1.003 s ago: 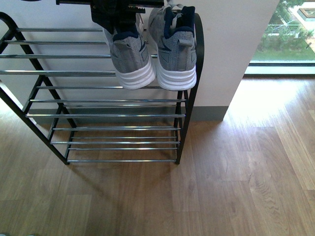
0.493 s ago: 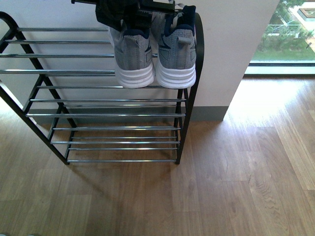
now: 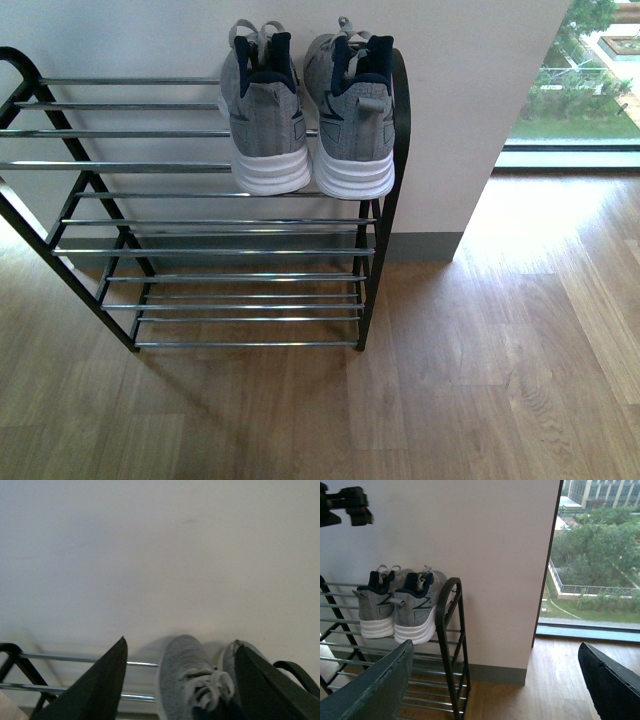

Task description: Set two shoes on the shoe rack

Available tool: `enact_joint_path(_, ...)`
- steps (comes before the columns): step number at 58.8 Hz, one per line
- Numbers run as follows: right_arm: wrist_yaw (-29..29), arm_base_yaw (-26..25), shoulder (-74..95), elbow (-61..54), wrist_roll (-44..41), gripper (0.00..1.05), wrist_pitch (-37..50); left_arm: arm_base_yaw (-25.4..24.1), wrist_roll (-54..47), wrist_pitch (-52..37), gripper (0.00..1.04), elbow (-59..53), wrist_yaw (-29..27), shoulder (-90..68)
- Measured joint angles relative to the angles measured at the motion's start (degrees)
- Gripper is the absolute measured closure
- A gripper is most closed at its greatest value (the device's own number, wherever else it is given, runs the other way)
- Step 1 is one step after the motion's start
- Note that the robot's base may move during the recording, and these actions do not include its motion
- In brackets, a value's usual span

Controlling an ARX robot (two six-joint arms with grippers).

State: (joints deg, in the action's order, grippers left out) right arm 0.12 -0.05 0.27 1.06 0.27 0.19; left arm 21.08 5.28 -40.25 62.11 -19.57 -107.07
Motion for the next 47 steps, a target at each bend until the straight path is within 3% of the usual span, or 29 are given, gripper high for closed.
enact_joint_path(7,-0.02,0.0,0.0,0.0,0.0,0.09,0.0,-3.37,-2.86,-11.82,0.63,-13.05,1.9,6.51)
enact_joint_path(21,0.0,-0.02,0.0,0.0,0.0,0.09,0.0,-7.91,-4.22,-17.84,1.04,-31.69,7.21,18.36)
enact_joint_path(47,-0.02,0.0,0.0,0.0,0.0,0.09,0.0,-14.08,-4.63,-17.84,1.03,-48.98,12.79,35.45)
